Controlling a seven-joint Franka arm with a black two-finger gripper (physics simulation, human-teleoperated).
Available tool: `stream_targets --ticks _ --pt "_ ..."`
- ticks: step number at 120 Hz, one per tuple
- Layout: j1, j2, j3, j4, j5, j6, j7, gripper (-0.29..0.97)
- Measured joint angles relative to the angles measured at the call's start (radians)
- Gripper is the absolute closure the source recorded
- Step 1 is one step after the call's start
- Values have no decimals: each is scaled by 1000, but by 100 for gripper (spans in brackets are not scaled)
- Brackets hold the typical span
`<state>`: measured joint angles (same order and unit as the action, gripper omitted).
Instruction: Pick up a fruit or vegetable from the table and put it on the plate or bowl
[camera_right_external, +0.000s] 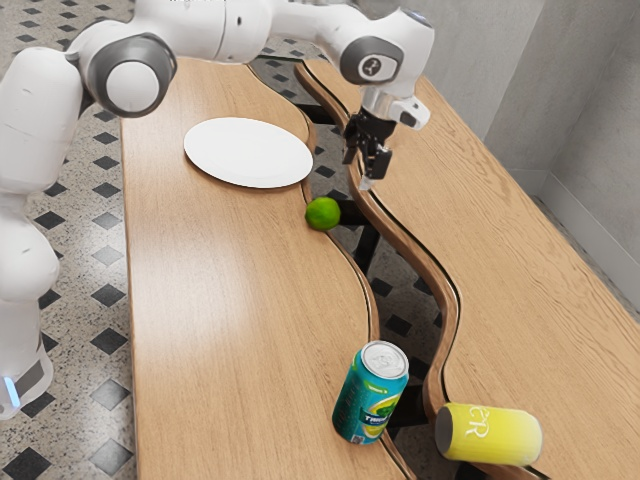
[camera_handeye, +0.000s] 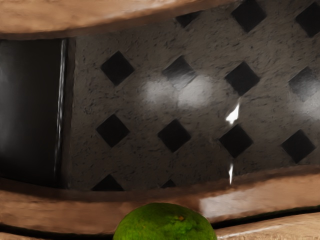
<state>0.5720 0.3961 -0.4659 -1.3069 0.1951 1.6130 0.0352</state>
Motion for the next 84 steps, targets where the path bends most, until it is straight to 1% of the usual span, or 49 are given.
stream_targets --ticks 20,27,41,56,84 --pt "1 -28 3 -141 -2 34 3 0" --pt "1 -58 9 -207 -13 57 3 0" --pt "2 -90 34 -291 -43 105 5 0" --pt "2 -98 47 -311 -64 140 8 0" --pt "25 -73 54 -313 -77 170 14 0"
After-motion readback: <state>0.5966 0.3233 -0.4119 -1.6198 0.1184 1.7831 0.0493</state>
